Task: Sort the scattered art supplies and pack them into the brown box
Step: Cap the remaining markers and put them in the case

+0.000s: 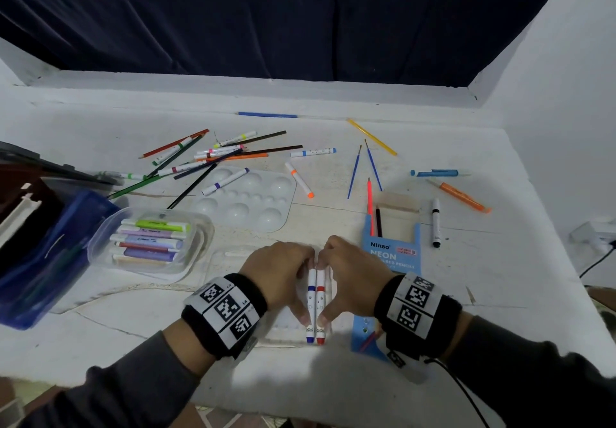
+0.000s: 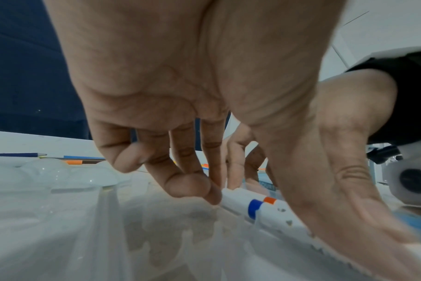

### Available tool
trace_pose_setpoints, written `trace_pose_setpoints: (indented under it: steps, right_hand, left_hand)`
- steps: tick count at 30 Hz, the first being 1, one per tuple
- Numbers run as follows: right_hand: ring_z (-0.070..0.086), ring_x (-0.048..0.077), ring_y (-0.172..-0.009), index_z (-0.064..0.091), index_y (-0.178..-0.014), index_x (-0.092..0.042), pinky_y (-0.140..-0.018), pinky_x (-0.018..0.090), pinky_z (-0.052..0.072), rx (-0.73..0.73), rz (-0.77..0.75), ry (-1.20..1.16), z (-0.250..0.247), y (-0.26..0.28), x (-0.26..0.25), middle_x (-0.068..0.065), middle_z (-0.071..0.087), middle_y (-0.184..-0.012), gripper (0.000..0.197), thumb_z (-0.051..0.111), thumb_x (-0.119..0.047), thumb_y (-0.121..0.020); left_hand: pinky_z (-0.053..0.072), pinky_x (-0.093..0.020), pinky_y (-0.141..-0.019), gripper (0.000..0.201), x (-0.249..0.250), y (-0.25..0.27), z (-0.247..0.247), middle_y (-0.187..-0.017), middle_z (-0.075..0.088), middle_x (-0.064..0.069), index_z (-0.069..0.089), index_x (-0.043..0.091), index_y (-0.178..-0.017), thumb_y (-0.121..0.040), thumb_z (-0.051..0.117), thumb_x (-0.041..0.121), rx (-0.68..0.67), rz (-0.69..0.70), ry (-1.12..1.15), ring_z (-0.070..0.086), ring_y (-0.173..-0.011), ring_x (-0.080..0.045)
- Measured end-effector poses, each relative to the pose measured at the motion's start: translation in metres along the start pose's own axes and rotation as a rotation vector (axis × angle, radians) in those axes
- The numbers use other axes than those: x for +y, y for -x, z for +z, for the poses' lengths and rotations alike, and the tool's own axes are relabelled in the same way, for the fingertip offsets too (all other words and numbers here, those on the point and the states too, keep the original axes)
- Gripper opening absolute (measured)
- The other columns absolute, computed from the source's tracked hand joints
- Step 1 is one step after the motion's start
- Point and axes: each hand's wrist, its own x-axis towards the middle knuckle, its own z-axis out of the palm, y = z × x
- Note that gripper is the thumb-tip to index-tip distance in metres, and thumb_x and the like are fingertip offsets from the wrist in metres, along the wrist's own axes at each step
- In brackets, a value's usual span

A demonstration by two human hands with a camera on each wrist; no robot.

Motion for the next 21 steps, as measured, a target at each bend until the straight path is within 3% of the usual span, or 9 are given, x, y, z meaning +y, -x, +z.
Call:
trace_pose_setpoints:
  steps: [4, 6, 10, 11, 13, 15, 18, 21]
  right_hand:
    - [0.054, 0.012, -0.092, 0.056, -0.123, -0.023, -0.083, 0.036, 0.051, 0.015, -0.024, -0.038, 0.002, 0.006, 0.003, -0.011, 0.044, -0.113, 0.077, 0.089, -0.048, -0.058]
    - [0.057, 0.008, -0.088, 0.063, -0.114, -0.025, -0.081, 0.031, 0.052, 0.09, -0.021, -0.176, -0.004, 0.01, 0.007, -0.014, 0.047, -0.111, 0.058, 0.088, -0.042, -0.065]
    - [0.063, 0.005, -0.067, 0.067, -0.082, -0.023, -0.062, 0.011, 0.046, 0.597, 0.073, -0.465, -0.041, 0.016, 0.035, -0.01, 0.063, -0.09, 0.011, 0.078, -0.025, -0.08]
    - [0.063, 0.006, -0.064, 0.067, -0.077, -0.022, -0.059, 0.009, 0.044, 0.685, 0.115, -0.449, -0.051, 0.02, 0.048, -0.009, 0.065, -0.083, 0.009, 0.075, -0.021, -0.082]
    - [0.062, 0.009, -0.063, 0.066, -0.072, -0.021, -0.061, 0.016, 0.046, 0.783, 0.24, -0.361, -0.064, 0.025, 0.08, -0.009, 0.066, -0.073, 0.012, 0.072, -0.018, -0.082]
    - [0.062, 0.017, -0.069, 0.063, -0.072, -0.023, -0.067, 0.026, 0.047, 0.78, 0.419, -0.279, -0.067, 0.026, 0.116, -0.009, 0.064, -0.069, 0.013, 0.07, -0.023, -0.083]
    - [0.061, 0.025, -0.085, 0.06, -0.083, -0.024, -0.075, 0.031, 0.047, 0.584, 0.656, -0.187, -0.063, 0.025, 0.157, -0.002, 0.064, -0.082, 0.018, 0.068, -0.04, -0.085]
    - [0.055, 0.024, -0.084, 0.062, -0.089, -0.015, -0.072, 0.029, 0.043, 0.404, 0.705, -0.103, -0.06, 0.022, 0.168, 0.005, 0.061, -0.088, 0.033, 0.067, -0.048, -0.086]
  left_hand:
    - [0.05, -0.032, -0.074, 0.066, 0.001, -0.001, -0.002, -0.086, 0.06, 0.01, 0.052, 0.028, -0.088, -0.042, 0.096, 0.045, -0.004, 0.003, -0.015, 0.055, -0.079, -0.013]
    - [0.049, -0.031, -0.072, 0.066, 0.001, -0.001, -0.002, -0.083, 0.06, 0.01, 0.052, 0.026, -0.087, -0.043, 0.096, 0.047, -0.008, 0.006, -0.014, 0.054, -0.077, -0.012]
    - [0.047, -0.029, -0.07, 0.065, 0.002, -0.001, -0.004, -0.081, 0.057, 0.01, 0.046, 0.029, -0.084, -0.046, 0.096, 0.046, -0.025, 0.022, -0.008, 0.051, -0.073, -0.009]
    - [0.046, -0.028, -0.069, 0.065, 0.003, -0.001, -0.004, -0.081, 0.056, 0.011, 0.045, 0.03, -0.083, -0.046, 0.096, 0.046, -0.031, 0.027, -0.011, 0.05, -0.072, -0.009]
    - [0.045, -0.028, -0.068, 0.066, 0.003, -0.002, -0.005, -0.082, 0.056, 0.012, 0.045, 0.03, -0.085, -0.046, 0.095, 0.046, -0.04, 0.037, -0.023, 0.051, -0.075, -0.01]
    - [0.046, -0.028, -0.069, 0.066, 0.004, -0.002, -0.006, -0.083, 0.057, 0.012, 0.046, 0.029, -0.087, -0.046, 0.096, 0.046, -0.045, 0.049, -0.023, 0.053, -0.076, -0.011]
    - [0.048, -0.029, -0.07, 0.066, 0.003, -0.003, -0.006, -0.08, 0.059, 0.012, 0.047, 0.026, -0.087, -0.046, 0.096, 0.044, -0.053, 0.06, -0.016, 0.055, -0.073, -0.01]
    - [0.045, -0.027, -0.064, 0.07, 0.002, -0.005, -0.007, -0.075, 0.061, 0.01, 0.046, 0.024, -0.084, -0.042, 0.096, 0.046, -0.063, 0.071, -0.021, 0.057, -0.069, -0.01]
